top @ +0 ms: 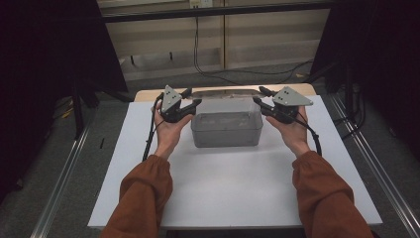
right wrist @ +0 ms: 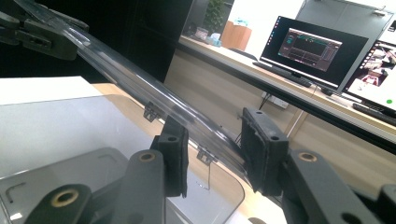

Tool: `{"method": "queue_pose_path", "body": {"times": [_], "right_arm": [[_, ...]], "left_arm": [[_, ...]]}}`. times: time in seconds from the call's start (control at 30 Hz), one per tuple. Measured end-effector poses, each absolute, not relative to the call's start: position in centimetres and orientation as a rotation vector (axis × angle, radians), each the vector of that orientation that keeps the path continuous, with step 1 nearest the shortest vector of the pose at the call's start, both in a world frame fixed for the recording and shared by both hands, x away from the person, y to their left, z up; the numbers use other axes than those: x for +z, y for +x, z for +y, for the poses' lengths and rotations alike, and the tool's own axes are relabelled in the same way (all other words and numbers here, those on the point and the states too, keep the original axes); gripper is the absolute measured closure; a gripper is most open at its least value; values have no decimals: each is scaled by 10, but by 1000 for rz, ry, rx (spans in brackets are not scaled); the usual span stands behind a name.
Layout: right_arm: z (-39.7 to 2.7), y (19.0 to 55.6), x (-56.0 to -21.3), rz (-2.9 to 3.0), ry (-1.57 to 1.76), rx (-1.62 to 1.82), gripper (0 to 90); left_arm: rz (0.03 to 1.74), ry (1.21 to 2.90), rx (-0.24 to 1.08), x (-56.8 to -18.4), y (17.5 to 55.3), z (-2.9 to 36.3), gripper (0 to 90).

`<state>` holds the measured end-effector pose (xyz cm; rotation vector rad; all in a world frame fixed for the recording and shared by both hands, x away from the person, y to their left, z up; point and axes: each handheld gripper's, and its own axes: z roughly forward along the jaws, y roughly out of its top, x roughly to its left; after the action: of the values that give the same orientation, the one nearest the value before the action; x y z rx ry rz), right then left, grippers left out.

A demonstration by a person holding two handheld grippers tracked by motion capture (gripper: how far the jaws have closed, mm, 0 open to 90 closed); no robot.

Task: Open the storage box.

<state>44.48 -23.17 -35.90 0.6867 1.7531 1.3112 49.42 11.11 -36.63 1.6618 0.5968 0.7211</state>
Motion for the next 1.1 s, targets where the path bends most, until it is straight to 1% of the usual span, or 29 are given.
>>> {"method": "queue_pose_path", "body": {"times": [0.1, 0.17, 0.27, 0.4, 0.53, 0.77, 0.87, 1.1], "right_arm": [[-232, 446, -359, 1748, 691, 1319, 620], [-233, 447, -359, 1744, 690, 1323, 620], [-233, 447, -359, 1744, 689, 1325, 621], [-233, 448, -357, 1749, 688, 1325, 623], [-233, 452, -354, 1745, 691, 1329, 627], [-234, 457, -355, 1748, 702, 1336, 628], [-235, 461, -356, 1749, 708, 1337, 629], [-239, 469, -364, 1750, 742, 1343, 649]], "left_arm": [[595, 1664, 732, -365, 495, 110, 512], [596, 1669, 734, -365, 497, 110, 490], [593, 1670, 733, -366, 499, 110, 493], [587, 1674, 735, -368, 501, 110, 549], [587, 1665, 740, -367, 505, 112, 569], [600, 1665, 728, -368, 509, 113, 577], [610, 1669, 735, -368, 512, 113, 556], [603, 1678, 731, -370, 518, 113, 598]]}}
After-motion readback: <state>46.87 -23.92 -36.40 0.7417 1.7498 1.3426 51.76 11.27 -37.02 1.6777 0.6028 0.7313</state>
